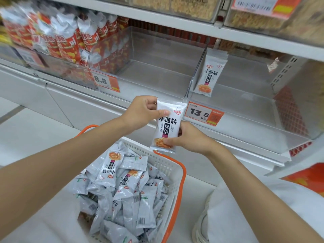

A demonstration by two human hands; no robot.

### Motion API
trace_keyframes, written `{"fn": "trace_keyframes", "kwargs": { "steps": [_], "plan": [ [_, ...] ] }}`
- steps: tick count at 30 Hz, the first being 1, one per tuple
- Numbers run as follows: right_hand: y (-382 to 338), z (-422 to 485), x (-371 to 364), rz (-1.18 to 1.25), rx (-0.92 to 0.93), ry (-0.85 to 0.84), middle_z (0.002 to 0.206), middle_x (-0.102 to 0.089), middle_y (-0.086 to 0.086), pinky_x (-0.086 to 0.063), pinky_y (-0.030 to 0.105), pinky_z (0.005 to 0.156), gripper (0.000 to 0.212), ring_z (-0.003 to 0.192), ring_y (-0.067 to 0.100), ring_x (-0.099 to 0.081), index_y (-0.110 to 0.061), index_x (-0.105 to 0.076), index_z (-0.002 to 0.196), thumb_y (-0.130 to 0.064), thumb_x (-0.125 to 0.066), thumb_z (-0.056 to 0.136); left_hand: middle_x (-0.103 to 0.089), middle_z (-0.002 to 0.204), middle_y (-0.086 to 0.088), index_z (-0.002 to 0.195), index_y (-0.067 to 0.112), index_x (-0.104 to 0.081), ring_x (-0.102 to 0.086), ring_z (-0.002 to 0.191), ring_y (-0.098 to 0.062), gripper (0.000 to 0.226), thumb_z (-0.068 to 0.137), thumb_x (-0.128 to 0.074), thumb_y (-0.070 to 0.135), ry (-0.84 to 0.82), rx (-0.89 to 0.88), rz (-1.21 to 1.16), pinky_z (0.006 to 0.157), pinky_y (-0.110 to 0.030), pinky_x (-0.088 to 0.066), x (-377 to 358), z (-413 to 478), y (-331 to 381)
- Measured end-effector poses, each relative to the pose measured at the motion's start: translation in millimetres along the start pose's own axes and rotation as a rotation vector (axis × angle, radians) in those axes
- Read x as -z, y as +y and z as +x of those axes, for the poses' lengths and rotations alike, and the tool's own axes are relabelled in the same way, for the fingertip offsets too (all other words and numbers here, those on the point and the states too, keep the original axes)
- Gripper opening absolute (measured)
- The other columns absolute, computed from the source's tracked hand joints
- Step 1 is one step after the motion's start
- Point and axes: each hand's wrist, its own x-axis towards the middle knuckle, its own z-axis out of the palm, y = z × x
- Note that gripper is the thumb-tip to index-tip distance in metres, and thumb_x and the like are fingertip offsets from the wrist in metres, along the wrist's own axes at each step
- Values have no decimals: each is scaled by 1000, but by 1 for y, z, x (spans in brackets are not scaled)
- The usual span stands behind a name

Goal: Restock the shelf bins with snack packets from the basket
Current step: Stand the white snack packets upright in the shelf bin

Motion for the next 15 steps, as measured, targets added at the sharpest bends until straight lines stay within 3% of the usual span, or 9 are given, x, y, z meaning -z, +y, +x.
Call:
{"fn": "trace_keyframes", "kwargs": {
  "steps": [4, 7, 11, 15],
  "plan": [
    [-13, -16, 18, 113, 44, 62, 103, -73, -9, -52, 13, 75, 37, 90, 0, -69, -21, -61, 113, -11, -76, 81, -74, 97, -7, 108, 3, -66, -71, 82, -11, 23, 85, -69, 3, -38, -71, 11, 73, -23, -57, -5, 8, 31],
    [-19, -23, 38, 212, 97, 236, 107, -73, -3, -55, 25, 85, 37, 97, 9, -70, -17, -60, 120, -6, -69, 86, -73, 98, -9, 106, 5, -65, -69, 81, -9, 19, 87, -68, 3, -41, -142, 27, 73, -23, -58, -17, 25, 60],
    [-26, -23, 76, 259, 102, 468, 98, -75, -1, -54, 25, 72, 32, 82, 10, -71, -13, -63, 116, 0, -66, 87, -70, 92, -3, 103, 11, -61, -67, 80, -10, 18, 88, -69, 10, -11, -183, 35, 70, -25, -56, -44, 67, 91],
    [-19, -14, 120, 276, 31, 536, 103, -75, 3, -55, 37, 86, 29, 94, 22, -71, -11, -66, 115, -3, -67, 87, -69, 99, -7, 108, 7, -64, -66, 94, -21, 27, 83, -73, 13, 59, -210, 113, 89, -37, -54, -66, 117, 107]
  ]
}}
